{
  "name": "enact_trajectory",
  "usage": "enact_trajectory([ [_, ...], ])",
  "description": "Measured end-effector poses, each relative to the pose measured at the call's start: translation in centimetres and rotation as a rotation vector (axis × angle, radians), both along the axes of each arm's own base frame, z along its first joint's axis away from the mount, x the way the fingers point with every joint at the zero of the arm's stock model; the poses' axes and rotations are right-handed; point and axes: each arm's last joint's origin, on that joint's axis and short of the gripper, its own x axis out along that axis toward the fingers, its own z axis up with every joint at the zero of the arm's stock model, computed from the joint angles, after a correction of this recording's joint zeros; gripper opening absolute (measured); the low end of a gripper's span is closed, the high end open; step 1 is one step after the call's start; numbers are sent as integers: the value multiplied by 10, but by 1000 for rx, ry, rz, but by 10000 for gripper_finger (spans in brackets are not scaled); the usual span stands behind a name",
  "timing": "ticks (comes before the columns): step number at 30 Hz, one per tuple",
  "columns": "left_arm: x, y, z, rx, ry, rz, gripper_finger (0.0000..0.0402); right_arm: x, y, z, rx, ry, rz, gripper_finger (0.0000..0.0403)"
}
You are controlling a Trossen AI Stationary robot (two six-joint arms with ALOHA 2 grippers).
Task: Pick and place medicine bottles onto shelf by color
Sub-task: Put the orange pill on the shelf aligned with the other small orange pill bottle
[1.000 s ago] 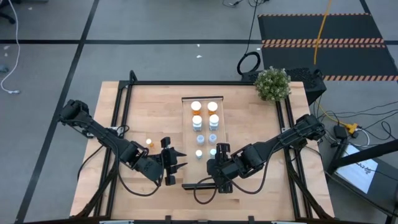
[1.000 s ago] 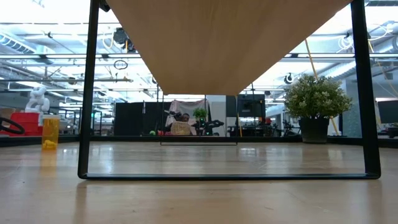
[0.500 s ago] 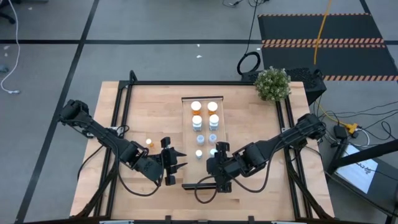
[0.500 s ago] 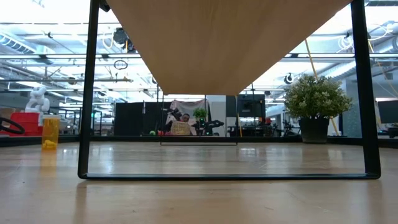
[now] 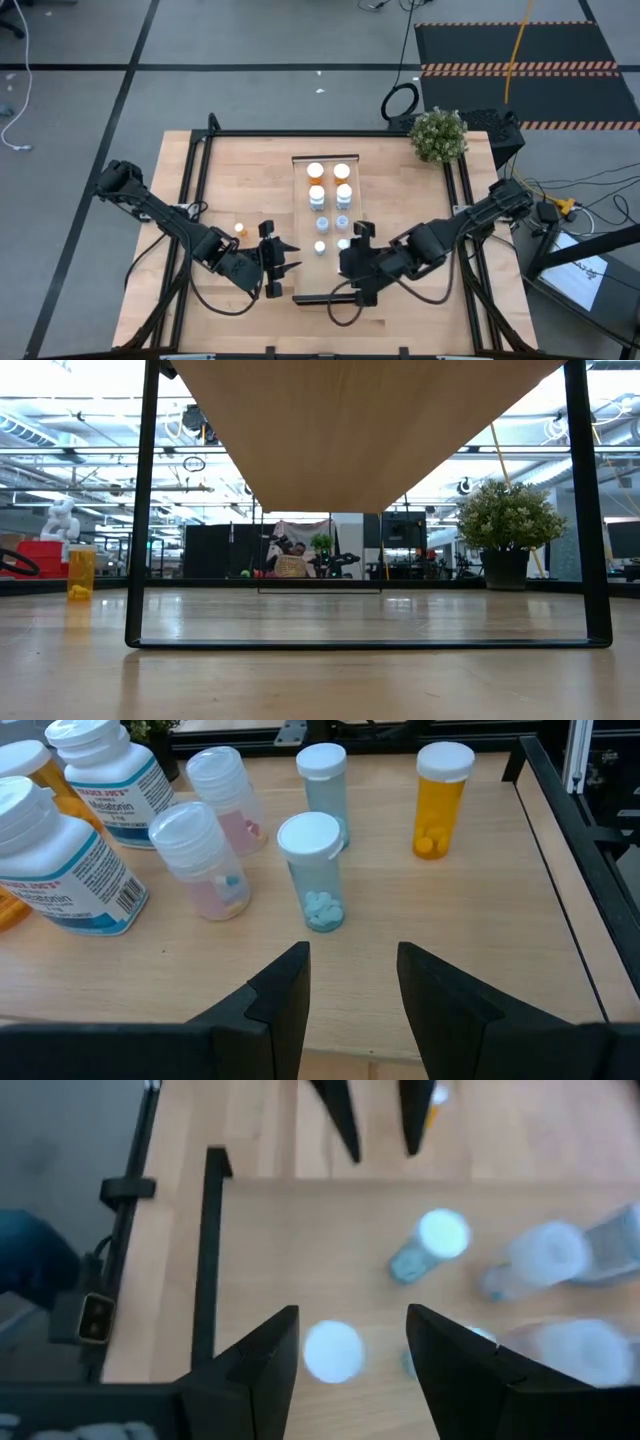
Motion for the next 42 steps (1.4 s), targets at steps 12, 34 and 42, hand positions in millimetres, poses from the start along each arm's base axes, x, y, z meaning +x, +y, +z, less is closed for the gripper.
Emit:
enact_trajectory([
  [12, -28, -10, 10, -21, 20, -19, 154, -56, 38, 27, -98, -169, 52, 183],
  [34, -58, 60, -12, -268, 548, 464, 230, -151, 36, -60, 87, -365, 71, 183],
  [42, -58, 91, -18, -467, 672, 712, 286, -170, 15, -72, 130, -390, 68, 183],
])
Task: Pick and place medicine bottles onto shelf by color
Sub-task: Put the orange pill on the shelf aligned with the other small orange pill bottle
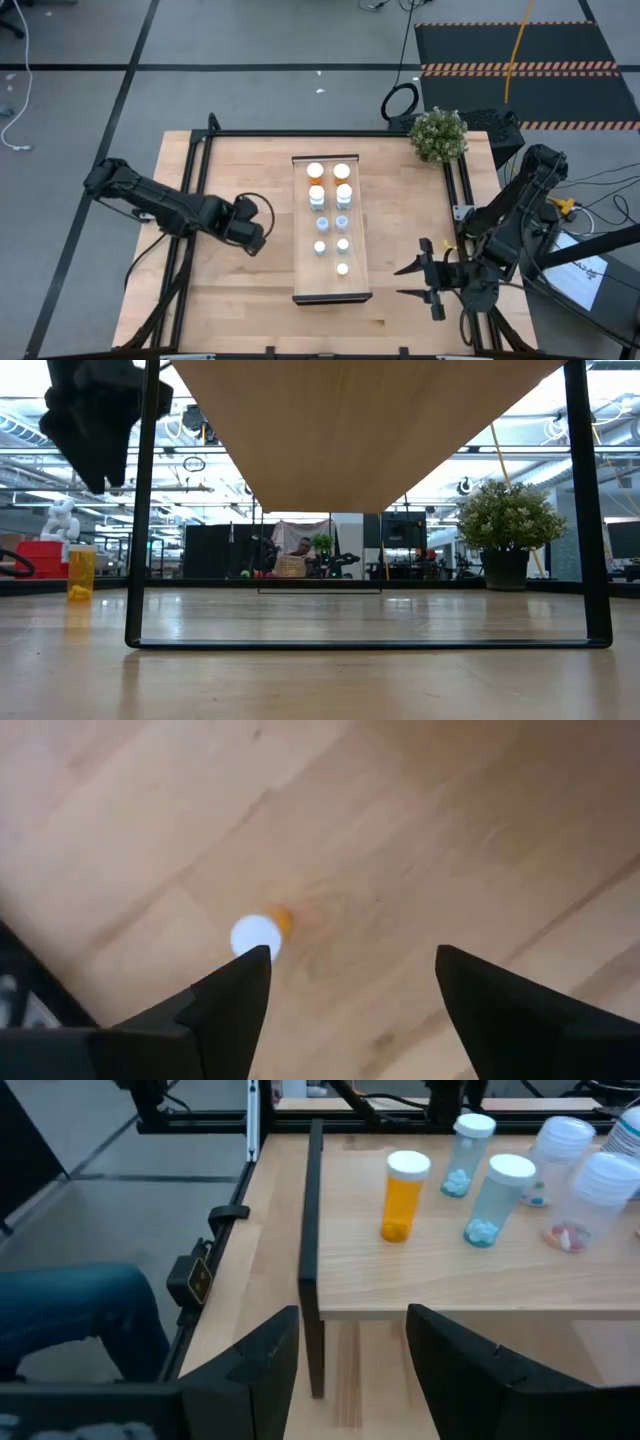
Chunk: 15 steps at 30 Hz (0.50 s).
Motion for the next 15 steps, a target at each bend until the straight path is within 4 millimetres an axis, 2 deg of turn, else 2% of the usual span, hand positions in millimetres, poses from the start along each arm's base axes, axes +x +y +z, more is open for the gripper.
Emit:
enact_trajectory([
  [7, -9, 18, -28, -61, 118, 129, 263, -5, -7, -4, 40, -29, 0, 183],
  [15, -12, 22, -52, -97, 119, 125, 253, -5, -7, -5, 36, -28, 1, 183],
])
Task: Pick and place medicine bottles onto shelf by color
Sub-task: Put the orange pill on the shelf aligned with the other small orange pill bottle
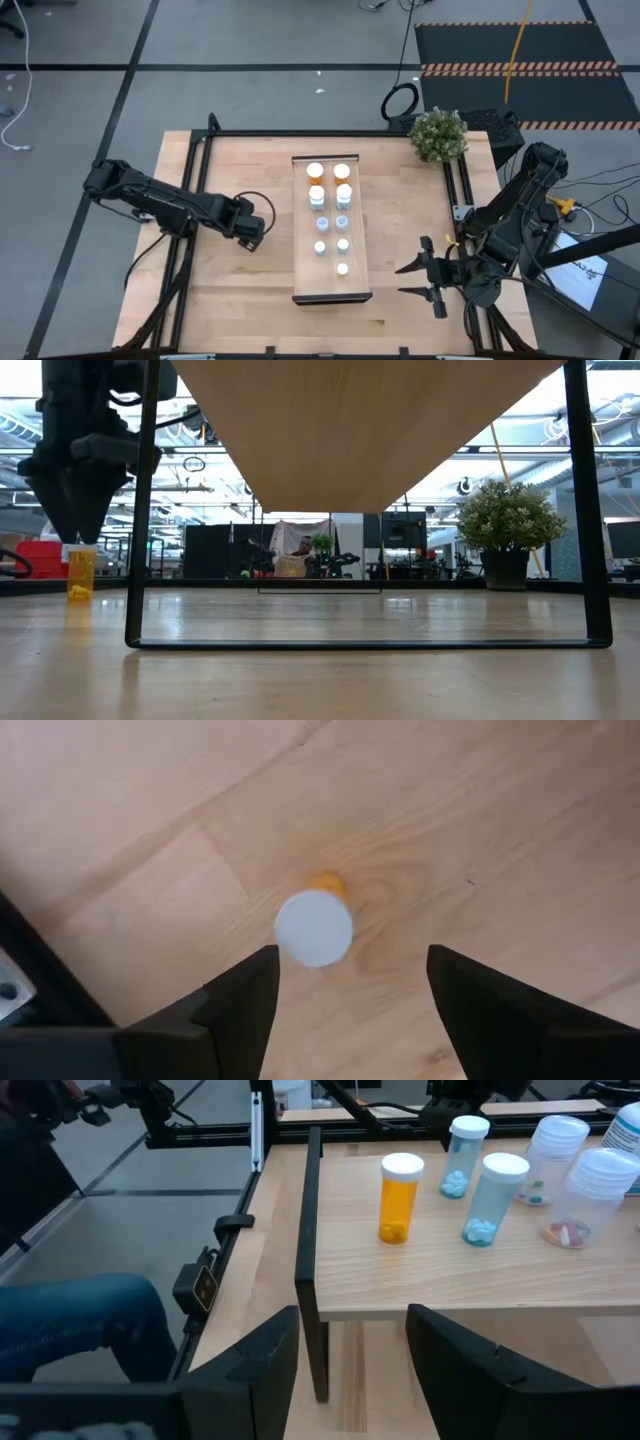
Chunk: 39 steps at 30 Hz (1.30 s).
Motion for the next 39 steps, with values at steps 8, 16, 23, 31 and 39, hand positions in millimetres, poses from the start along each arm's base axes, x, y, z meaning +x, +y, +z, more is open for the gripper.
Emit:
enact_trajectory([
  [8, -4, 1, -9, 9, 11, -2, 253, 0, 0, 0, -7, -1, 3, 183],
  [16, -3, 2, -9, 54, 5, -25, 253, 0, 0, 0, -7, -1, 3, 183],
  [23, -3, 5, -9, 76, 5, -39, 253, 0, 0, 0, -7, -1, 3, 183],
  [31, -2, 11, -9, 85, 7, -36, 253, 0, 0, 0, -6, 0, 4, 183],
  [39, -2, 10, -9, 76, 4, -39, 252, 0, 0, 0, -6, 1, 6, 183],
])
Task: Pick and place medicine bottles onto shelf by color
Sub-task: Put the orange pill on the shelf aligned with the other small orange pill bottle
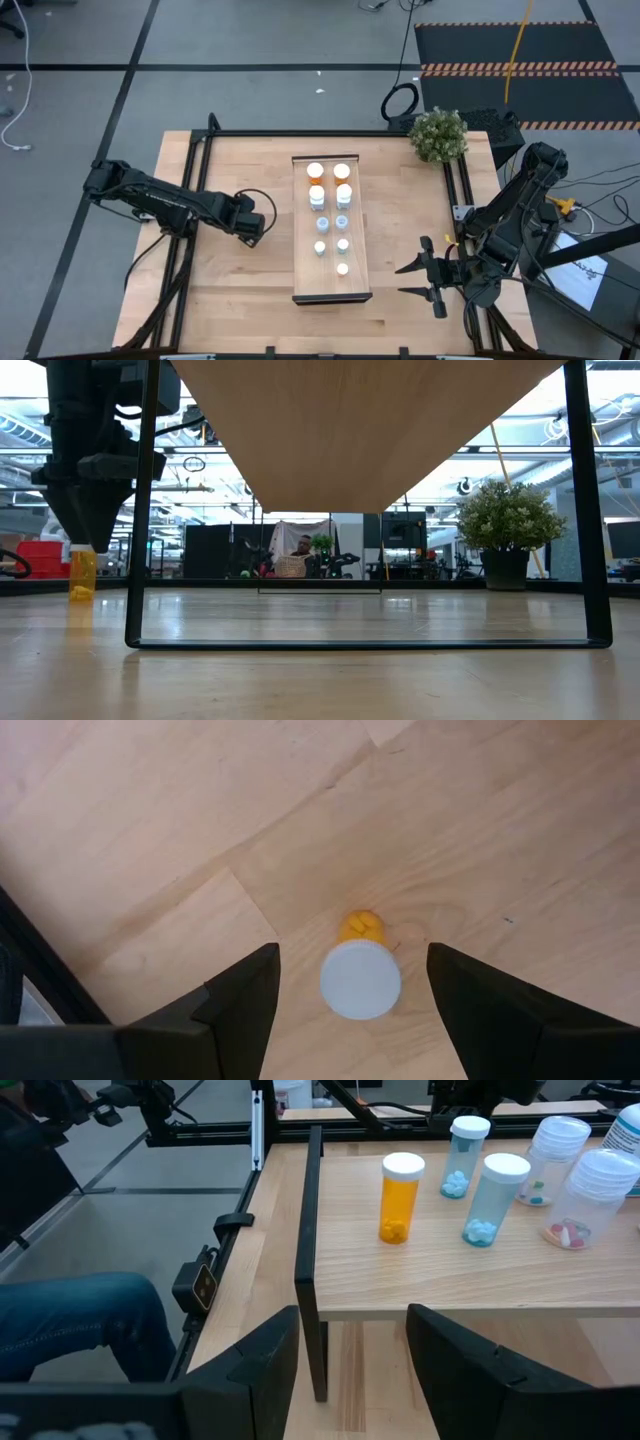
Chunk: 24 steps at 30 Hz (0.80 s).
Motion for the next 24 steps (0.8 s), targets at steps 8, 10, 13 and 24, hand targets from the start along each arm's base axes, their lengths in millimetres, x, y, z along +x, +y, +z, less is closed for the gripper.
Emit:
enact_trajectory([
  [8, 0, -1, 0, 0, -5, 14, 252, 0, 0, 0, 0, 0, 0, 183],
  [10, 0, -2, 0, 0, -9, 27, 252, 0, 0, 0, 0, 0, 0, 183],
  [13, 1, -4, 0, 0, -28, 34, 252, 0, 0, 0, 0, 0, 0, 183],
  [24, 2, -6, 0, 12, -38, -8, 252, 0, 0, 0, -1, 0, 1, 183],
])
